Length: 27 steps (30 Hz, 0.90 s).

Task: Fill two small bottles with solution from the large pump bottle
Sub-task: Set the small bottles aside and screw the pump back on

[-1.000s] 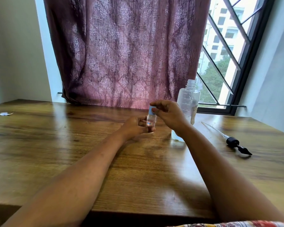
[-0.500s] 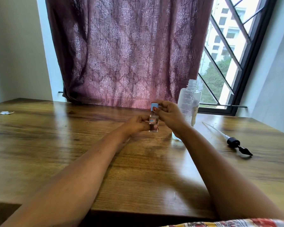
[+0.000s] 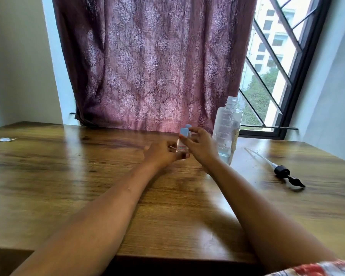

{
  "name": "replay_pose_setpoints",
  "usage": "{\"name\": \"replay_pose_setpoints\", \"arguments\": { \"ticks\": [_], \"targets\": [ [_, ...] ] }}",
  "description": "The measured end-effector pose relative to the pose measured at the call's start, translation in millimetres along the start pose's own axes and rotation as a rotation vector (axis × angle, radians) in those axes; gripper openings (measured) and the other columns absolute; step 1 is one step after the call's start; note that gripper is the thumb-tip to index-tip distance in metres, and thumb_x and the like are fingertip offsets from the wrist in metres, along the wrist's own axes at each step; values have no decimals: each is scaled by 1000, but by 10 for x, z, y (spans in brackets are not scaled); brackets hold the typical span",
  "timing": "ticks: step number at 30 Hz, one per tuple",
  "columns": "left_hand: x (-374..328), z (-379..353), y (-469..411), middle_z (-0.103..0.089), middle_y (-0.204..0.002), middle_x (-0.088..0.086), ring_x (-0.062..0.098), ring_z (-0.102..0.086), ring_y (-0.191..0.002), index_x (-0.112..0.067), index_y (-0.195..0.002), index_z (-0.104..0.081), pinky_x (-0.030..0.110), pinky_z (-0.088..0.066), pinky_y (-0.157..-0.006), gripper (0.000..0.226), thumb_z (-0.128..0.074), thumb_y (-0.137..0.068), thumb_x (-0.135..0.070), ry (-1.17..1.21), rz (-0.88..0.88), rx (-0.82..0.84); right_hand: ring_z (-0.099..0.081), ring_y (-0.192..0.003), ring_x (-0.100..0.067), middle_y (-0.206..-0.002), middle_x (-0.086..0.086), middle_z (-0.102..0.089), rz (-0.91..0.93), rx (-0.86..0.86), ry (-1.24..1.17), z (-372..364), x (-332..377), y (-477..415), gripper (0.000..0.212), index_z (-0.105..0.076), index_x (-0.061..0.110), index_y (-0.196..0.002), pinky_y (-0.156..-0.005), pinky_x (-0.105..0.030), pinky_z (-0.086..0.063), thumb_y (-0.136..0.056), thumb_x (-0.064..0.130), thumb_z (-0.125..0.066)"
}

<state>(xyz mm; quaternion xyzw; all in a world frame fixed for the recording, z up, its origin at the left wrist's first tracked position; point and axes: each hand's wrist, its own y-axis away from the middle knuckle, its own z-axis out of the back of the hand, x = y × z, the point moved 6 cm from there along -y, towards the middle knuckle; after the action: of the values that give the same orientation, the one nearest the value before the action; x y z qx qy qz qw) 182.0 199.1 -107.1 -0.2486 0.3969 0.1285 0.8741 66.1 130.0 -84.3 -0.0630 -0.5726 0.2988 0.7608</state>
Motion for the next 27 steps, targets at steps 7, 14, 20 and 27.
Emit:
{"name": "replay_pose_setpoints", "arguments": {
  "ticks": [7, 14, 20, 27],
  "targets": [
    [221, 127, -110, -70, -80, -8, 17, -66, -93, -31, -69, -58, 43, -44, -95, 22, -80, -65, -31, -95, 10, -28, -66, -82, -13, -88, 4, -70, -56, 159, 164, -298, -154, 128, 34, -67, 20, -98, -71, -29, -54, -75, 44, -73],
    [313, 92, -235, -63, -119, -17, 11, -53, -114, -36, -118, -50, 51, -31, -103, 57, -72, -66, -42, -132, 10, -18, -62, -77, -8, -93, -2, -68, -134, 125, 198, -360, -284, -142, 28, -68, 11, -101, -64, -13, -46, -78, 25, -74],
    [541, 294, -341, -55, -132, -10, 19, -47, -123, -42, -121, -47, 48, -24, -101, 47, -58, -79, -25, -305, 115, -156, -60, -93, -16, -109, -7, -66, -206, 106, 240, -547, -366, -520, 26, -65, 10, -101, -81, -25, -46, -79, 21, -73],
    [518, 216, -380, -57, -130, -9, 20, -47, -122, -41, -120, -51, 45, -24, -98, 41, -54, -82, -25, -314, 110, -140, -50, -64, -1, -88, 0, -63, -181, 100, 248, -717, -448, -729, 13, -66, 14, -92, -53, -14, -36, -83, 23, -69]
  ]
}}
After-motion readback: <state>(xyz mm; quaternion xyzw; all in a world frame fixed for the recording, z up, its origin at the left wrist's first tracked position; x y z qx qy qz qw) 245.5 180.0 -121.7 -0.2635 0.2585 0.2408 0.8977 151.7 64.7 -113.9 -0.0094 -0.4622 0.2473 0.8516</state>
